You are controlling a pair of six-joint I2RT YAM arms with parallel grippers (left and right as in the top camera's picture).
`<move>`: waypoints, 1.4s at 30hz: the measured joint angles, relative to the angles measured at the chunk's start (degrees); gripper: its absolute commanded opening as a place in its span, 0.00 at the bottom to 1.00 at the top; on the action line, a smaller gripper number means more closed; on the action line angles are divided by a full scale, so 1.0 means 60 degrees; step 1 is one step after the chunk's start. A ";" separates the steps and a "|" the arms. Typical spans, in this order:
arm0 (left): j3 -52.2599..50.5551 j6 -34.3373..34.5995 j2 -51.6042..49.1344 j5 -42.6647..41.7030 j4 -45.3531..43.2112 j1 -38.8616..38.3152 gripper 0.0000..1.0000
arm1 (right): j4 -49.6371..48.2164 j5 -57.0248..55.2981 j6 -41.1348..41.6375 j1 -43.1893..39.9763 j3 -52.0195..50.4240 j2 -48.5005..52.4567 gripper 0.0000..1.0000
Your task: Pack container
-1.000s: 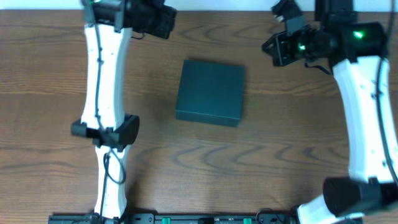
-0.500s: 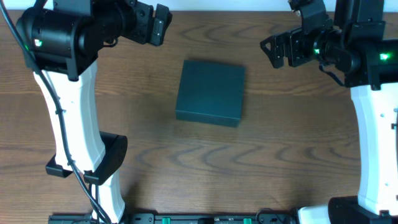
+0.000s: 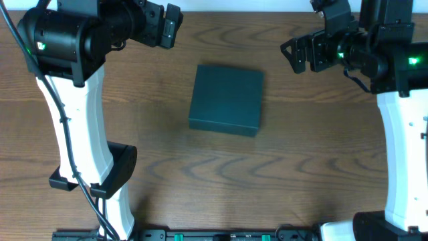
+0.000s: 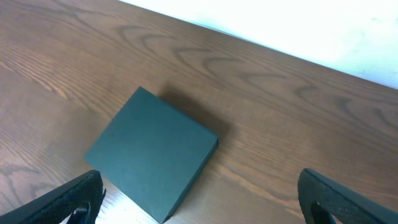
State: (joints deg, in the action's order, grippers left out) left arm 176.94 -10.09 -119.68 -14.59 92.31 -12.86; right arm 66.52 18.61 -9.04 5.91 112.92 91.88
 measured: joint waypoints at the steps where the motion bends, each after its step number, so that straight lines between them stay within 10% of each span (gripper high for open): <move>1: 0.0000 0.0000 0.0000 0.0000 0.0000 0.0000 0.95 | 0.0000 -0.0004 0.0000 0.0000 0.0000 0.0000 0.99; 23: -0.1257 0.0142 0.1381 0.1290 -0.0004 0.0004 0.95 | 0.0007 -0.0011 0.0000 0.0000 0.0000 0.0000 0.99; 42: -1.1821 -0.0004 0.8812 0.1424 -0.3308 0.1461 0.95 | 0.0011 -0.0040 0.0004 0.0000 0.0000 0.0000 0.99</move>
State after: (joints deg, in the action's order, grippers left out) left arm 106.02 -10.11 -66.81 -6.04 72.47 -4.10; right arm 66.59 18.37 -9.02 5.91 112.92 91.88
